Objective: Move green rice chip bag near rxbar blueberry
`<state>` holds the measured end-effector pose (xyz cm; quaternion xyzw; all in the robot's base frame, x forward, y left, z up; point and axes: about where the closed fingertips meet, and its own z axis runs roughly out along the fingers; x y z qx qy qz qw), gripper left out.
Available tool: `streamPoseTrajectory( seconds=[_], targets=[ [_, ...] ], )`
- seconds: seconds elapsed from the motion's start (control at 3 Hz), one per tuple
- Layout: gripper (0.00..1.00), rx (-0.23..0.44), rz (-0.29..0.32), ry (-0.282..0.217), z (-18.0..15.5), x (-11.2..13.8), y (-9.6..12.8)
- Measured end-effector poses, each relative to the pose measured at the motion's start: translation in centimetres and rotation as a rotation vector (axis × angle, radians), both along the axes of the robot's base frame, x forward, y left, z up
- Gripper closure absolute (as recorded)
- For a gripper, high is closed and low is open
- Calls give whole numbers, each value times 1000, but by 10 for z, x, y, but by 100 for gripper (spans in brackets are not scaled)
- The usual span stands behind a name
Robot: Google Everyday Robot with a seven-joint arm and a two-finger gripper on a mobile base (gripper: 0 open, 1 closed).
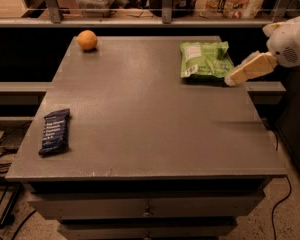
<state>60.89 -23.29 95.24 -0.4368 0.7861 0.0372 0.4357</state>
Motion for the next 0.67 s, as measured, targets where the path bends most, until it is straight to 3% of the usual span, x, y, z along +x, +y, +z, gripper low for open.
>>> streamPoseTrajectory(
  seconds=[0.67],
  targets=[
    [0, 68, -91, 49, -44, 63, -11]
  ],
)
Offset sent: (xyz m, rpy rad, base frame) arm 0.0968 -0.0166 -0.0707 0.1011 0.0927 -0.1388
